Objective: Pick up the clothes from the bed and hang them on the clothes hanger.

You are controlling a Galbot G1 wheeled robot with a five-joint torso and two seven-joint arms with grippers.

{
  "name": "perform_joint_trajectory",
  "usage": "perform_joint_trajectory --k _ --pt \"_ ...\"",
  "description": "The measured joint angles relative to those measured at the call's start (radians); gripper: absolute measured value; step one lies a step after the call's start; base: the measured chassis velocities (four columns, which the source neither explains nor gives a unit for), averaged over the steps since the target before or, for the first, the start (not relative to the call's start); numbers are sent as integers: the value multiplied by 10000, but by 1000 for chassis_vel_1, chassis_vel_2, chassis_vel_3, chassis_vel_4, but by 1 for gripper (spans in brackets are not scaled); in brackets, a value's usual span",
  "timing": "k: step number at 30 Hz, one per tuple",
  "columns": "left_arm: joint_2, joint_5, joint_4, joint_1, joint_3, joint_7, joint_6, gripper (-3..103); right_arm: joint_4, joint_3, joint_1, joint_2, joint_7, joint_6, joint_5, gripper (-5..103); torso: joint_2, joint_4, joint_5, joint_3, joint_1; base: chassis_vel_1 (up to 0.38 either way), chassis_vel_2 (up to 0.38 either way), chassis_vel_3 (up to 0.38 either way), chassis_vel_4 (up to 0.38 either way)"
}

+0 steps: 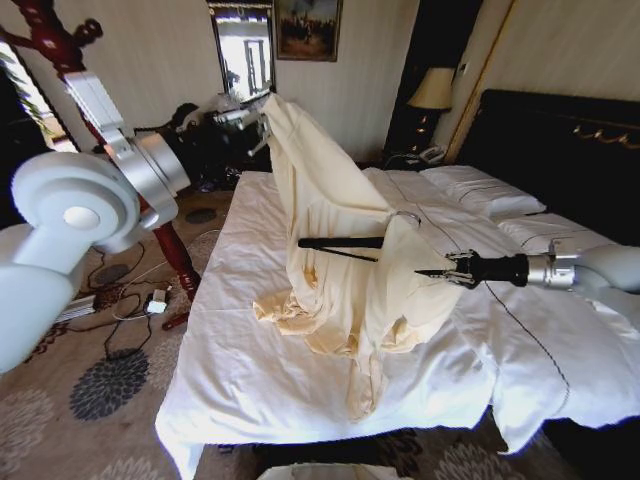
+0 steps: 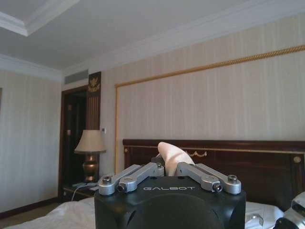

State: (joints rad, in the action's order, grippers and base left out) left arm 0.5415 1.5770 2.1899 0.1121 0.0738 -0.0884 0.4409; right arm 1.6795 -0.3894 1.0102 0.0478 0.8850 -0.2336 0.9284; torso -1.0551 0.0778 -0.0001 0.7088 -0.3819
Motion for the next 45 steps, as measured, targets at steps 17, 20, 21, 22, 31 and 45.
perform_joint_trajectory --k 17,20,21,22,31,45 --pt "363 773 719 -340 -224 -1154 111 0 569 60 -61 134 -2292 -115 511 20 0 2 0 0 1 0 0 0 0" --pt "705 617 321 -585 -481 -591 -497 0 1147 259 -79 230 -1977 -454 1192 20 0 1 0 0 0 0 0 0 0" --pt "705 617 321 -585 -481 -591 -497 0 1147 259 -79 230 -1977 -454 1192 20 0 1 0 0 0 0 0 0 0" --pt "813 590 79 -839 -639 -478 -599 0 1374 316 -91 254 -1852 -515 1348 20 0 1 -1 0 0 0 0 0 0" --pt "1424 1046 -1174 -2659 -1567 -802 -331 0 1872 594 -179 399 -2076 -137 779 20 -1 3 3 0 1 0 0 0 0" --pt "2614 2006 -1770 -4099 -2382 -1793 -7 0 1667 667 -210 877 -3118 127 -383 20 0 1 4 1 0 0 0 0 0"
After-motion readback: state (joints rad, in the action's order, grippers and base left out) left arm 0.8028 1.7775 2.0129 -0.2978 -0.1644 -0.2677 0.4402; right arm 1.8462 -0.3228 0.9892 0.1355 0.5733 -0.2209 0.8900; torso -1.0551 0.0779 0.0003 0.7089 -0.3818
